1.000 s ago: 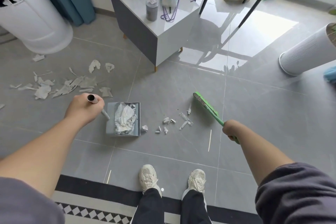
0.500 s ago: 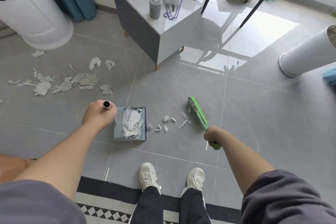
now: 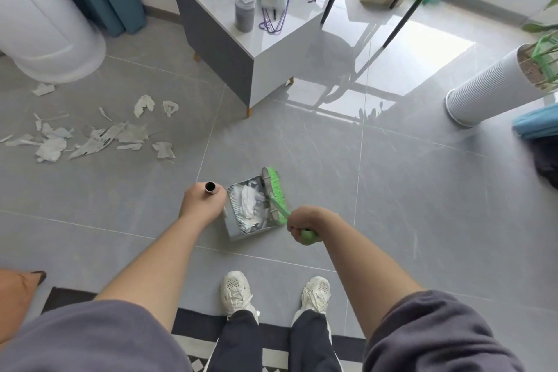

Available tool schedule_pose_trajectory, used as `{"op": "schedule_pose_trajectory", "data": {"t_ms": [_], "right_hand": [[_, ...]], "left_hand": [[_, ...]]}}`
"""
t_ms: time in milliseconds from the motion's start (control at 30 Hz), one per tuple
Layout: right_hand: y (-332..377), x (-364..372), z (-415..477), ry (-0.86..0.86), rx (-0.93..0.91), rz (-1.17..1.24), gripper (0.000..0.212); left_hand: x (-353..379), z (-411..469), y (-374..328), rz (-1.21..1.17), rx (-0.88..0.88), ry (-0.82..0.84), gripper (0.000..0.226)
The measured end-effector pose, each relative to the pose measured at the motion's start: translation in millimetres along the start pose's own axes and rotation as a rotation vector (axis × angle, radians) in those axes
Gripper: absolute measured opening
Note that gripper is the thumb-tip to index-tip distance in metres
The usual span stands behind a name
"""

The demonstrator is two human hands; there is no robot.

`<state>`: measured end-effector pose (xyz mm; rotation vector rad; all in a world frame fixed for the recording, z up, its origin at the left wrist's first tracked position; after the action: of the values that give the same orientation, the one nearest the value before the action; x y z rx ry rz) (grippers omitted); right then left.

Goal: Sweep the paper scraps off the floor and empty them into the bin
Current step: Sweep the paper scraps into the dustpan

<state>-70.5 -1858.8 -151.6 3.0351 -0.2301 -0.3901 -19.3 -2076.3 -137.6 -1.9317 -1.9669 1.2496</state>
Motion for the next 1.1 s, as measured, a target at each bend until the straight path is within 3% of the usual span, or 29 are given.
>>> {"op": "schedule_pose_trajectory", "data": {"t_ms": [200, 333, 433, 700, 1100], "right_hand": [[-11.3, -4.0, -4.8, 0.24, 0.089, 0.349, 0.015], [-34.6, -24.4, -23.8, 0.301, 0.105, 0.436, 0.051], [-47.7, -34.3, -38.4, 0.251, 0.102, 0.404, 0.058], [-53.9, -64.3, -43.7, 0.13, 0.053, 0.337, 0.051], [-62.8, -71.0, -6.0, -0.064, 0.143, 0.338, 0.041]], "left_hand": [[19.0, -4.0, -1.8, -0.051, -0.022, -0.019, 0.025], [18.3, -3.3, -8.9, -0.095, -0.047, -0.048, 0.025], [13.4, 0.1, -10.7, -0.097, -0.057, -0.098, 0.026], [-16.4, 17.0, -5.2, -0.061, -0.039, -0.154, 0.031], [-111.3, 44.0, 11.4, -0.051, -0.042, -0.172, 0.023]]}}
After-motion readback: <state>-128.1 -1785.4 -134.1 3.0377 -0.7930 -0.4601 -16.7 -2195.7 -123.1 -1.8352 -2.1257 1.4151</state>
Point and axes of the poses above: each hand's wrist, its own z-axis towards the middle knuckle, its own x-axis out of the palm, y = z × x, the point moved 3 cm from there along z, towards the middle knuckle, and after that the axes turned 10 degrees about -z, right-handed, at the moved point
